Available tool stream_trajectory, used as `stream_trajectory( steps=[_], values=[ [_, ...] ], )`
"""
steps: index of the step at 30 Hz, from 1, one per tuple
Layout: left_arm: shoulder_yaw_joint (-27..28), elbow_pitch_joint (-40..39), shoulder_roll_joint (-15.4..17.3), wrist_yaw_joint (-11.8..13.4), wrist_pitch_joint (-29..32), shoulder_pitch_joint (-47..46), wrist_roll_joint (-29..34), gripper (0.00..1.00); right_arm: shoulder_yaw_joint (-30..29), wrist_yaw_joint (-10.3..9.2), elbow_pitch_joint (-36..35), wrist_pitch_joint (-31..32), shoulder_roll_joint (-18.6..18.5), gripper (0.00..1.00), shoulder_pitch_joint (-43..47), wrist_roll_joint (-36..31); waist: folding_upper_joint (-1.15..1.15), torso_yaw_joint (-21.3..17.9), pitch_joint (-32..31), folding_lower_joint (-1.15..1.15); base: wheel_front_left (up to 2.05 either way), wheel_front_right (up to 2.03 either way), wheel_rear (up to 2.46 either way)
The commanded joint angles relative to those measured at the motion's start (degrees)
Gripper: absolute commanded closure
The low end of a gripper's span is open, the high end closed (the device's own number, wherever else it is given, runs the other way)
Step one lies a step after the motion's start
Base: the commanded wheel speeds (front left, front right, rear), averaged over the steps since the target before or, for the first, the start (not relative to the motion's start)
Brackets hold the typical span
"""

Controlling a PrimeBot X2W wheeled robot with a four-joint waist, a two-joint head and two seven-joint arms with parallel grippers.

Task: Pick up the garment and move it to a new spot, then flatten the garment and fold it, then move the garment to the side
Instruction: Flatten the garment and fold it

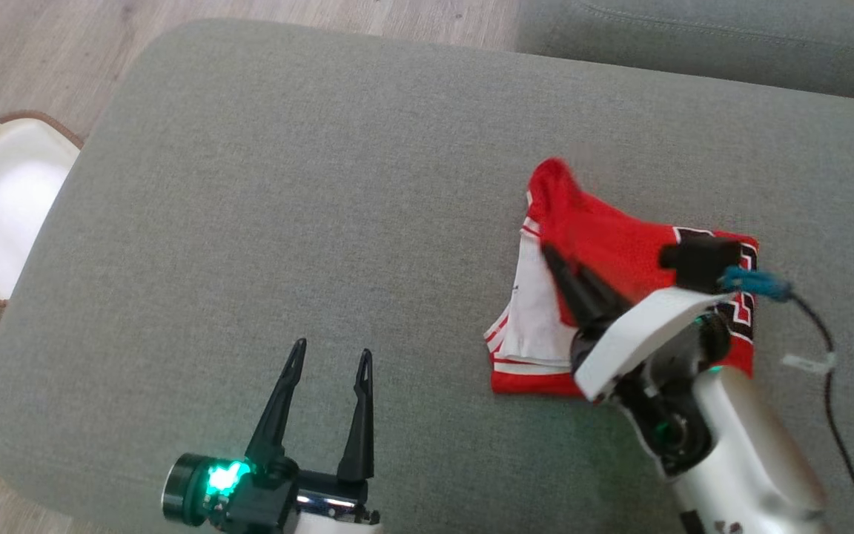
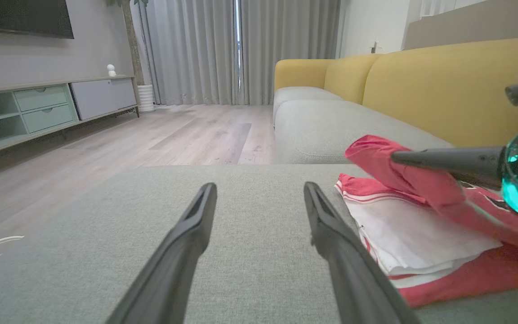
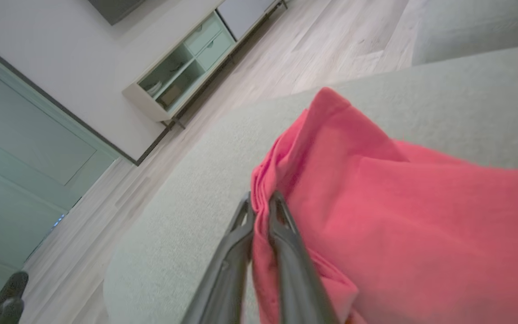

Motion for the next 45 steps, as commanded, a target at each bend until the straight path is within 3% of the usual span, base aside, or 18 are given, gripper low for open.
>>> stream_trajectory(
  steps=[1, 2, 7, 12, 18, 22, 26, 30, 35, 45],
  values=[
    [1.4, -1.5, -0.7, 0.2, -0.3, -1.4, -0.3, 0.00, 2.3, 0.39, -1.2, -0.9, 0.8, 0.39, -2.4, 0.7, 0.00, 0.1, 0.2, 0.00, 0.00, 0.00, 0.00],
    [1.4, -1.5, -0.7, 0.3, -0.3, -1.4, -0.3, 0.00, 3.1, 0.39, -0.7, -1.3, 0.8, 0.00, -2.6, 0.8, 0.00, 0.0, 0.3, 0.00, 0.00, 0.00, 0.00],
    [1.7, -1.2, -0.8, 0.6, -0.3, -1.7, -0.4, 0.00, 3.5, 0.39, -0.5, -6.0, 0.9, 0.00, -3.4, 0.3, 0.00, -1.0, -0.1, 0.00, 0.00, 0.00, 0.00],
    [2.4, -1.1, -0.8, 0.7, -0.3, -1.2, -0.2, 0.00, -0.3, 0.39, -1.5, -11.0, 0.8, 0.00, -2.1, -1.7, 0.00, -3.2, -2.0, 0.00, 0.00, 0.00, 0.00],
    [3.9, -0.7, -0.8, 1.0, -0.3, 0.0, -0.1, 0.00, -2.2, 0.39, -1.8, -20.9, -5.2, 0.00, 1.4, -5.9, 0.00, -6.6, -5.0, 0.00, 0.00, 0.00, 0.00],
    [5.2, -0.3, -0.8, 1.2, -0.3, 1.1, -0.3, 0.00, -2.4, 0.39, 1.9, -27.6, -9.3, 0.00, 5.0, -11.0, 0.00, -8.8, -7.4, 0.00, 0.00, 0.00, 0.00],
    [6.0, -0.2, -0.8, 0.9, -0.3, 2.5, -0.4, 0.00, -4.2, 0.39, 4.3, -30.1, -10.4, 0.00, 9.4, -14.8, 0.00, -10.4, -9.3, 0.00, 0.00, 0.00, 0.00],
    [6.8, -0.4, -0.8, 0.5, -0.3, 3.8, -0.8, 0.00, -7.3, 0.39, 3.3, -30.5, -9.8, 0.00, 14.0, -18.9, 0.00, -11.6, -10.2, 0.00, 0.00, 0.00, 0.00],
    [7.4, 0.0, -0.8, -0.1, -0.3, 5.9, -1.3, 0.00, -9.1, 0.39, 0.3, -30.5, -6.0, 0.00, 21.7, -21.6, 0.00, -12.8, -11.5, 0.00, 0.00, 0.00, 0.00],
    [8.3, 2.0, -0.8, -0.1, -0.3, 7.5, -1.6, 0.00, -9.8, 0.39, -1.4, -30.5, -3.1, 0.00, 26.1, -23.3, 0.00, -13.4, -13.1, 0.00, 0.00, 0.00, 0.00]
  ],
)
